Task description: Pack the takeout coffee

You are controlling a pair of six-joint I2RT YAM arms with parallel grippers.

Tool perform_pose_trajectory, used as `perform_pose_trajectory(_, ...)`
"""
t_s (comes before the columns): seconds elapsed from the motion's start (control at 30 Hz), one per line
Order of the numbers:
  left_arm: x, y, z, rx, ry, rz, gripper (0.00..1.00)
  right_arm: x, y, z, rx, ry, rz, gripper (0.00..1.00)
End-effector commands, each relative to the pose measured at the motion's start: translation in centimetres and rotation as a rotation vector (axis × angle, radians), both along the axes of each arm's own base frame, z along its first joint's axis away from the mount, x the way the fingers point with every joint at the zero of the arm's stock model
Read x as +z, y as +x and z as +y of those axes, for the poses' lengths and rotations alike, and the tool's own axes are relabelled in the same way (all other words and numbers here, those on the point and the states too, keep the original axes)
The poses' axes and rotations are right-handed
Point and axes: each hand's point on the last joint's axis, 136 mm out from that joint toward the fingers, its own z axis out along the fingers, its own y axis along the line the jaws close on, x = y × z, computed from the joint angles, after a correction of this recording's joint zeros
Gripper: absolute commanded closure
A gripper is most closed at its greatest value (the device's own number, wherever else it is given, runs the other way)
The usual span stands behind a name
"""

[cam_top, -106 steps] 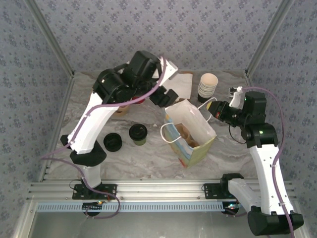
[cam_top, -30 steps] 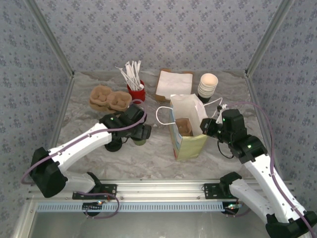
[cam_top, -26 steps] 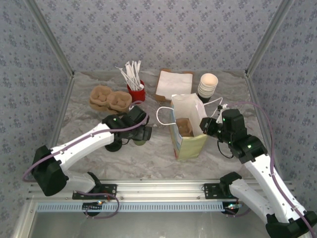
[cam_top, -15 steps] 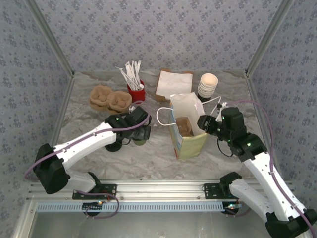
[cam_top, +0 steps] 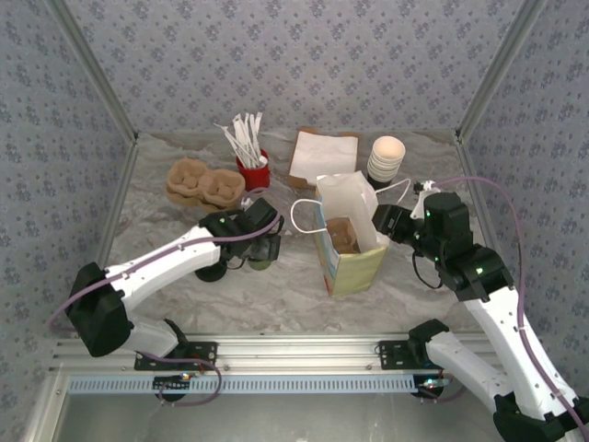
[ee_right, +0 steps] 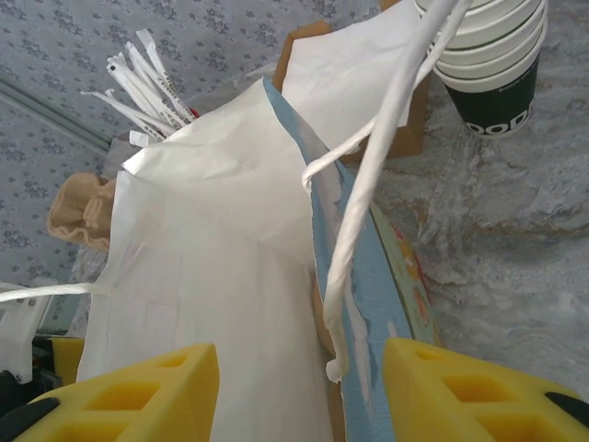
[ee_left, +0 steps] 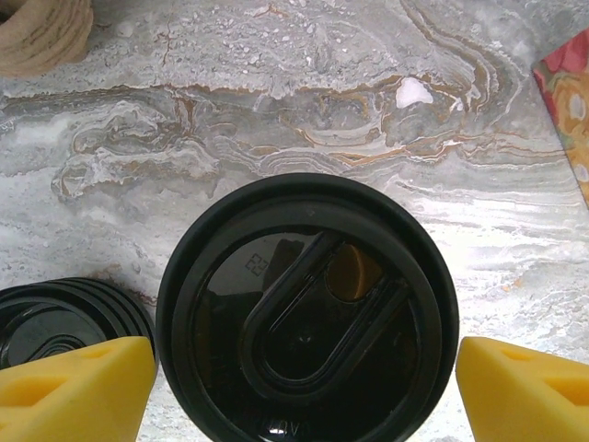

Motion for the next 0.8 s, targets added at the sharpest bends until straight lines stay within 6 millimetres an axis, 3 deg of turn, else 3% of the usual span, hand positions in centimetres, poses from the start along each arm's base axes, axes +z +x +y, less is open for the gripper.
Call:
perform_pose_trajectory(0.0,0.1,0.1,0.1,0.012,0.024,-0.004,0.14,0.5,-0.4,-0.9,-0.017,-0.043,-0.003,0.47)
perform_pose_trajectory(0.77,-1.0,0.0,0.3,0.033,0.025,0.014,0.21,0.1,-0.5,-1.6,-0.040,-0.050,0.010,0.47)
